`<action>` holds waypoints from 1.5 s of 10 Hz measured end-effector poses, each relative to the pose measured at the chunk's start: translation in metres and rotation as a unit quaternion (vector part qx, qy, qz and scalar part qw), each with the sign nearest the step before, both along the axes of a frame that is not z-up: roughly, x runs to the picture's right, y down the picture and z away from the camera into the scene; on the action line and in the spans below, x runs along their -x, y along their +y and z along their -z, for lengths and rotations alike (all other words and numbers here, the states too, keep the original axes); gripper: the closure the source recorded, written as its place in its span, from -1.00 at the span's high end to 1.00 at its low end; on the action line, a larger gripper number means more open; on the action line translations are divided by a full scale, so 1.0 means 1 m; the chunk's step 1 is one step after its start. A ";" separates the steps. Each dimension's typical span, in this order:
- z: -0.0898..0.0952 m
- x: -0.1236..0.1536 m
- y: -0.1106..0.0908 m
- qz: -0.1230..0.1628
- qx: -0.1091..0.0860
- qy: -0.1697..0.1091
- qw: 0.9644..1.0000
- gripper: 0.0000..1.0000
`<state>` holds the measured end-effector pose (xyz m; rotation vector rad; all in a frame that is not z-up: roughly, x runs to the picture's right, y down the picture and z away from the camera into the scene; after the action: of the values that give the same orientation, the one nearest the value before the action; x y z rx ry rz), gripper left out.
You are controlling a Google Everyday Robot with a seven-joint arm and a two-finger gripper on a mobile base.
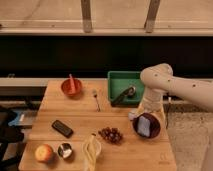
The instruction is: Place sponge in tray
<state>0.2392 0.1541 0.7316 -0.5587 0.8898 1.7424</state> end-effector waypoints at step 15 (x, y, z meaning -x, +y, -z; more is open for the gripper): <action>-0.020 0.020 0.013 -0.114 0.030 -0.122 0.986 0.60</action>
<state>0.2196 0.1671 0.7516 -0.9227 0.7290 1.8069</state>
